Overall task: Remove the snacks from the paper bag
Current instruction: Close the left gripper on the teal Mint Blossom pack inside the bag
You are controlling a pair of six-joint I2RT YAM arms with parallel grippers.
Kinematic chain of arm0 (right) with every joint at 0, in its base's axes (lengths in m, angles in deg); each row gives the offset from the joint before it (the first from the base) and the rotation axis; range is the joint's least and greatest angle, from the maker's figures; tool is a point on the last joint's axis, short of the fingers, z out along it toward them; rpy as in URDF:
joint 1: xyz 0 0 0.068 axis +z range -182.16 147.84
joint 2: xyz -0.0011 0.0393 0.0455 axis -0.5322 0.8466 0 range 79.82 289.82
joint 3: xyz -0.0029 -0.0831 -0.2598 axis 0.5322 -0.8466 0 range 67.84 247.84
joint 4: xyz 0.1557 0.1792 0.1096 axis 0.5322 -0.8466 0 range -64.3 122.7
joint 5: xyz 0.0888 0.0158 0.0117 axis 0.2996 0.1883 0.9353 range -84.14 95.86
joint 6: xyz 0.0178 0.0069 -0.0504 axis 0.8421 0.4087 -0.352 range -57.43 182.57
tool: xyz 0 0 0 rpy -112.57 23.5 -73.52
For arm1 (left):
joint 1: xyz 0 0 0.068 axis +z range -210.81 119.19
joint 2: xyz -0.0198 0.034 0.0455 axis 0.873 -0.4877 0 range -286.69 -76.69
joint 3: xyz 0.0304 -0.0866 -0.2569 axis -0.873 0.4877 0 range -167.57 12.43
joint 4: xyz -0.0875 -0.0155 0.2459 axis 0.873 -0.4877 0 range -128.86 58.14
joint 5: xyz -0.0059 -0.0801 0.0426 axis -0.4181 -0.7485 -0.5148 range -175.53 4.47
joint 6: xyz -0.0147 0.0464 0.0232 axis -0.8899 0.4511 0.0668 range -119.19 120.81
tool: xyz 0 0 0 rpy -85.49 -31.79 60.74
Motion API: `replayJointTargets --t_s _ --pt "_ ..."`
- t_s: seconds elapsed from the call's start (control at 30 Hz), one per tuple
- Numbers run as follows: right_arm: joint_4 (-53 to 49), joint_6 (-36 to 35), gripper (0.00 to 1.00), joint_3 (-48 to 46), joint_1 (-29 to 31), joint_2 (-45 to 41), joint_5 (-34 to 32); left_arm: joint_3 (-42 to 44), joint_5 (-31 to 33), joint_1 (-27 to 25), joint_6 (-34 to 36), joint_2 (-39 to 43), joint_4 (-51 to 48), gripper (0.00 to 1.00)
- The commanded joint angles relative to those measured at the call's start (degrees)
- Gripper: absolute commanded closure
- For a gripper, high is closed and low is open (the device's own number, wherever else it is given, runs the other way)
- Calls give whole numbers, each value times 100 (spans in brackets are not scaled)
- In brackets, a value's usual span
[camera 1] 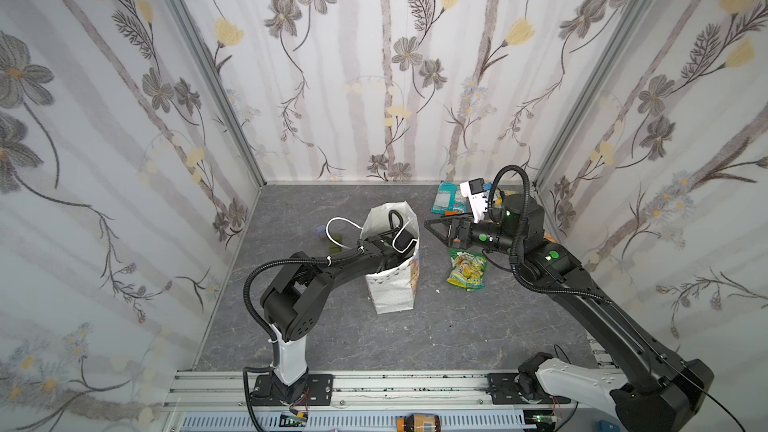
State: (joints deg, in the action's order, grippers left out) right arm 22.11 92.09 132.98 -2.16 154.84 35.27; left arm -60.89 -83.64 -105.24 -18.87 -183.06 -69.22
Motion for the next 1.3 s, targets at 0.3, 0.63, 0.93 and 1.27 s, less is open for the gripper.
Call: replayJointTargets --t_s 0.3,0.63,0.93,1.27 --pt "142 47 9 -191 25 342 -443 -306 289 -1 70 452 -376 100" --pt "133 -28 9 -412 28 539 -527 -420 416 -2 96 752 -482 100" --pt "-118 -266 9 -439 20 741 -686 -526 608 4 175 929 -639 100" --pt "-296 -368 9 -503 22 759 -800 -751 816 4 236 1198 -709 100"
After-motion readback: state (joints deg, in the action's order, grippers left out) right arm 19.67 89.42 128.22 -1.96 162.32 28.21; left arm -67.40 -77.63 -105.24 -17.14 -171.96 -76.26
